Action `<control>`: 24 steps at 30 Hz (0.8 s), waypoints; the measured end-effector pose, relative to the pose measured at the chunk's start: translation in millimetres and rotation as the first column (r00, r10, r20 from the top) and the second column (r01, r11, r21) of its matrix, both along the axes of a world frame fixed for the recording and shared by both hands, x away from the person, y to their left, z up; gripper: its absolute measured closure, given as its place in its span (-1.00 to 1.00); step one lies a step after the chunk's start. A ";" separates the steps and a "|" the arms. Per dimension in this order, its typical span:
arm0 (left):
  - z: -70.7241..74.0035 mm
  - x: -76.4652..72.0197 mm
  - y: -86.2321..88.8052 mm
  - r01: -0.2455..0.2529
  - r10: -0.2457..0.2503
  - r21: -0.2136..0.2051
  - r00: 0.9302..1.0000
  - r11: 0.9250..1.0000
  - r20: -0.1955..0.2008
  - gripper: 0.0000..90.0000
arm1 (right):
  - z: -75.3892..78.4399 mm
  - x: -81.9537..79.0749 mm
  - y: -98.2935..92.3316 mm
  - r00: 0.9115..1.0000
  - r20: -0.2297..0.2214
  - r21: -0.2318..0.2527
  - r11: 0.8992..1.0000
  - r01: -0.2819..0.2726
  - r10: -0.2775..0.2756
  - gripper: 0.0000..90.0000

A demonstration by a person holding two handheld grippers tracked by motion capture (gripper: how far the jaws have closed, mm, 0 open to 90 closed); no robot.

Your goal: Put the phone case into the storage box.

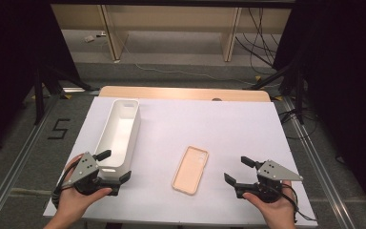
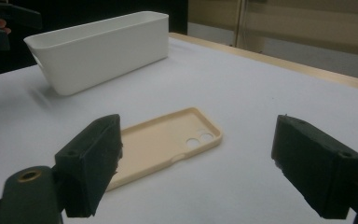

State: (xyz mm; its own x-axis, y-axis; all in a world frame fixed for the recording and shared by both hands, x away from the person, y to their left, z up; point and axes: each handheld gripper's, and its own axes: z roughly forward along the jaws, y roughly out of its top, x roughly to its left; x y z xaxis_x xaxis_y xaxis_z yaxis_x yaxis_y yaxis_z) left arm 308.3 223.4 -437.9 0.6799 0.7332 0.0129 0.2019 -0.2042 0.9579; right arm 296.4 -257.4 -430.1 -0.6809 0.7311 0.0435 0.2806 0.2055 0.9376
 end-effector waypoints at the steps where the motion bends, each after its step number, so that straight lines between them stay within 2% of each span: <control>1: 0.0 0.4 0.1 0.001 -0.001 0.000 1.000 1.000 0.000 -0.97 | 0.0 0.2 -0.3 1.000 -0.007 -0.004 1.000 0.002 -0.002 -0.62; 2: -0.1 0.7 0.1 0.001 -0.001 0.001 1.000 1.000 -0.001 -0.97 | 0.8 -0.2 -1.3 1.000 -0.018 -0.019 1.000 0.002 -0.002 -0.62; 4: -0.2 1.2 0.2 0.001 -0.001 -0.002 1.000 1.000 -0.002 -0.97 | 1.3 -0.3 -1.5 1.000 -0.026 -0.018 1.000 0.004 -0.005 -0.62; 5: 0.1 1.5 0.0 0.000 0.000 -0.005 1.000 1.000 -0.002 -0.97 | 1.3 -0.1 -1.4 1.000 -0.025 -0.014 1.000 0.003 -0.003 -0.62; 6: 0.1 1.6 -0.1 -0.001 0.001 -0.007 1.000 1.000 -0.003 -0.97 | -0.9 1.9 0.7 1.000 -0.004 0.020 1.000 -0.005 0.005 -0.62; 8: -0.4 2.1 -0.3 -0.001 0.001 -0.010 1.000 1.000 -0.005 -0.96 | -1.0 2.5 0.3 1.000 0.001 0.004 1.000 0.007 -0.007 -0.62; 10: -1.0 2.3 -0.9 0.001 -0.001 -0.019 1.000 1.000 -0.013 -0.96 | -1.5 3.6 1.9 1.000 -0.001 0.016 1.000 -0.005 0.005 -0.61; 11: -1.0 2.3 -0.9 0.001 -0.001 -0.019 1.000 1.000 -0.013 -0.96 | -0.2 3.1 2.5 1.000 -0.009 0.009 1.000 0.000 0.000 -0.58; 12: -0.8 2.7 -0.9 0.000 0.000 -0.018 1.000 1.000 -0.012 -0.96 | 0.8 4.7 2.3 1.000 0.009 -0.020 1.000 -0.006 0.006 -0.53; 13: -0.2 3.4 -1.2 -0.002 0.002 -0.010 1.000 1.000 -0.007 -0.96 | 0.6 5.2 5.8 1.000 0.004 -0.003 1.000 -0.013 0.013 -0.43; 14: -0.4 3.7 -1.6 -0.001 0.001 -0.010 1.000 1.000 -0.008 -0.95 | 1.2 6.0 8.7 1.000 0.008 -0.004 1.000 -0.017 0.017 -0.24; 15: -0.4 3.7 -1.6 -0.001 0.001 -0.010 1.000 1.000 -0.008 -0.95 | 2.7 6.4 11.0 1.000 0.000 -0.016 1.000 -0.023 0.023 0.04; 16: -1.0 3.0 -2.5 0.001 -0.001 -0.007 1.000 1.000 -0.014 -0.94 | 2.5 10.1 14.2 0.999 0.034 -0.004 0.999 -0.039 0.039 0.26; 17: -1.1 2.3 -2.8 0.001 -0.001 -0.008 1.000 1.000 -0.016 -0.94 | 5.2 8.9 16.8 0.998 -0.013 -0.010 0.998 -0.055 0.055 0.45; 18: -1.1 1.7 -3.0 0.001 -0.001 -0.010 1.000 1.000 -0.013 -0.94 | 6.0 11.1 20.2 0.997 -0.001 -0.028 0.997 -0.072 0.072 0.63; 19: -1.4 1.3 -2.5 0.003 -0.003 -0.005 1.000 1.000 -0.009 -0.93 | 5.8 11.6 26.7 0.996 -0.019 -0.019 0.996 -0.091 0.091 0.74; 20: -2.0 0.5 -1.8 0.002 -0.002 0.002 1.000 1.000 -0.012 -0.93 | 7.8 11.6 30.9 0.995 -0.038 -0.048 0.994 -0.098 0.096 0.85; 21: -2.4 0.1 -0.9 0.002 -0.002 -0.001 1.000 1.000 -0.015 -0.92 | 7.4 13.7 36.9 0.994 -0.030 -0.068 0.991 -0.111 0.109 0.94; 23: -2.1 0.3 -0.1 -0.001 0.001 -0.014 1.000 1.000 -0.012 -0.92 | 6.0 16.7 50.5 0.989 -0.057 -0.088 0.986 -0.140 0.135 1.00; 24: -2.1 0.3 -0.1 -0.001 0.001 -0.014 1.000 1.000 -0.012 -0.91 | 5.2 17.8 56.9 0.985 -0.087 -0.103 0.982 -0.157 0.148 1.00</control>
State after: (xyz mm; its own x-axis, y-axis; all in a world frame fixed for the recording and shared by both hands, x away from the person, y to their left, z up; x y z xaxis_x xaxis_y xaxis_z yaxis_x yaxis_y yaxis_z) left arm 308.7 223.2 -440.0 0.6790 0.7341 -0.0053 0.2134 -0.1905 0.9582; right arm 314.1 -200.5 -425.0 -0.7825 0.6221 0.0267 0.3097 0.3516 0.8834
